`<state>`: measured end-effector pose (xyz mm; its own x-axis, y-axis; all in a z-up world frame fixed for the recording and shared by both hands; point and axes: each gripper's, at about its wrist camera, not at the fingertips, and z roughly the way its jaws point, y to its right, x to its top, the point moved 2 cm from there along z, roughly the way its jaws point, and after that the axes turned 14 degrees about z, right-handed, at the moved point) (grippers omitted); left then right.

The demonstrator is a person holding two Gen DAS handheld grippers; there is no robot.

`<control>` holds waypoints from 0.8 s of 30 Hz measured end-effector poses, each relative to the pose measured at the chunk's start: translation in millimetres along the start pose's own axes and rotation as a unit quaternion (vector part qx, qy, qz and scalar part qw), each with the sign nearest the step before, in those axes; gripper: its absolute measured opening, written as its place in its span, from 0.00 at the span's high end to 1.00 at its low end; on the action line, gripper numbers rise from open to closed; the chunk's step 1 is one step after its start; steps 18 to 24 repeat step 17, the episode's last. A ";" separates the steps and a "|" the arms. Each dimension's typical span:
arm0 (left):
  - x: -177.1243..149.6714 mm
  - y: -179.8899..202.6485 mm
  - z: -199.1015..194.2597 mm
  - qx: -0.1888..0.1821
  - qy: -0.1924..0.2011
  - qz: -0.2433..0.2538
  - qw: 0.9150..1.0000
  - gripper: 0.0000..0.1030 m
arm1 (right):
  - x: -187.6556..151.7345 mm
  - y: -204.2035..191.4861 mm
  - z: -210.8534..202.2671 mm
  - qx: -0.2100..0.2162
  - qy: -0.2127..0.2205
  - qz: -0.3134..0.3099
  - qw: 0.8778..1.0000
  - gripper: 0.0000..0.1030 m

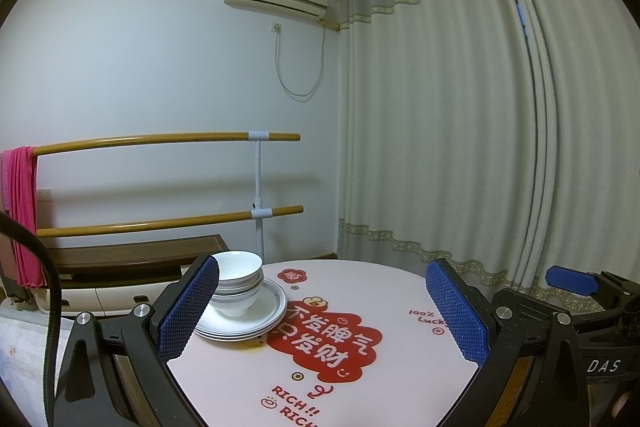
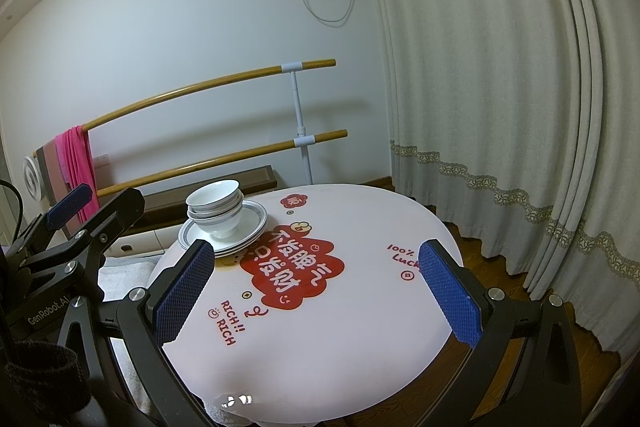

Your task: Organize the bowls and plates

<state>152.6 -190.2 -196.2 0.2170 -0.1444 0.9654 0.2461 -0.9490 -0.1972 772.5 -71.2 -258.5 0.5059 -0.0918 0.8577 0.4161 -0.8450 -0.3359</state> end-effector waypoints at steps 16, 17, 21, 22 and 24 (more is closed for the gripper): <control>-1.0 -0.2 1.7 -0.001 0.001 0.001 1.000 0.01 | -1.6 -0.8 -0.6 -0.001 -0.001 0.002 1.000 0.00; -1.0 -0.6 1.9 -0.001 0.000 0.001 1.000 0.01 | -2.3 -1.3 -0.6 0.000 -0.002 0.003 1.000 0.00; -1.0 -0.6 1.9 -0.001 0.000 0.001 1.000 0.01 | -2.3 -1.3 -0.6 0.000 -0.002 0.003 1.000 0.00; -1.0 -0.6 1.9 -0.001 0.000 0.001 1.000 0.01 | -2.3 -1.3 -0.6 0.000 -0.002 0.003 1.000 0.00; -1.0 -0.6 1.9 -0.001 0.000 0.001 1.000 0.01 | -2.3 -1.3 -0.6 0.000 -0.002 0.003 1.000 0.00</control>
